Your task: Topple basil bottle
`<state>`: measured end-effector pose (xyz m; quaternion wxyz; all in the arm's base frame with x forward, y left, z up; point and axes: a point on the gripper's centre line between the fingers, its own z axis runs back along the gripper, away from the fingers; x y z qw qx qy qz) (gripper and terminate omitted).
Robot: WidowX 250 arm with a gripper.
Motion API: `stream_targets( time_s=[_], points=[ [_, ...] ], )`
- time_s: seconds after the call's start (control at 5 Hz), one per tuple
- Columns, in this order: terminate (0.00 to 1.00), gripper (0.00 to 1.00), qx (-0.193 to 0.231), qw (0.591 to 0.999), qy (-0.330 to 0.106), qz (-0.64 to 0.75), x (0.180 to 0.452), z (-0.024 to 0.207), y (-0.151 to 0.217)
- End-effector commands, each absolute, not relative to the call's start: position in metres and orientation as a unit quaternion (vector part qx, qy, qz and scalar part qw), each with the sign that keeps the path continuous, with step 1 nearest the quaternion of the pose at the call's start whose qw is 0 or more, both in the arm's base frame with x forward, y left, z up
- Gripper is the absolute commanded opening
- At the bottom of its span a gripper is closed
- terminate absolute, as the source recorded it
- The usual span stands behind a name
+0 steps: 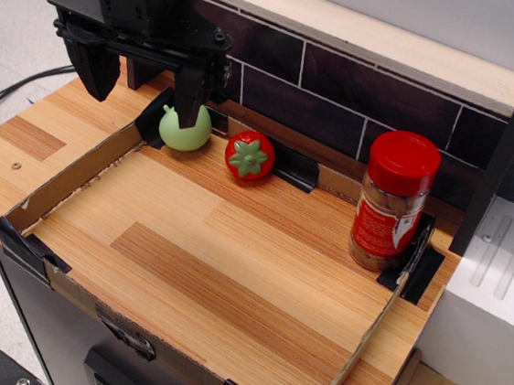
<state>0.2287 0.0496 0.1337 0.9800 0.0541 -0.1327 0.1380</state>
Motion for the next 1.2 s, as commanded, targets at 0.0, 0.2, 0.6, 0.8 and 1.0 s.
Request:
stream_targets(
  time_s=[0.0, 0.2, 0.6, 0.8, 1.0],
  points=[
    [0.00, 1.00, 0.054, 0.980, -0.133, 0.138, 0.229, 0.134, 0.050],
    [0.00, 1.00, 0.052, 0.988, -0.113, 0.090, 0.241, 0.129, 0.033],
    [0.00, 1.00, 0.017, 0.997, -0.059, -0.055, 0.248, 0.117, -0.011],
    [0.00, 1.00, -0.013, 0.990, -0.057, -0.125, 0.251, 0.116, -0.033],
    [0.00, 1.00, -0.010, 0.986, -0.074, -0.148, 0.254, 0.118, -0.052]
  ],
)
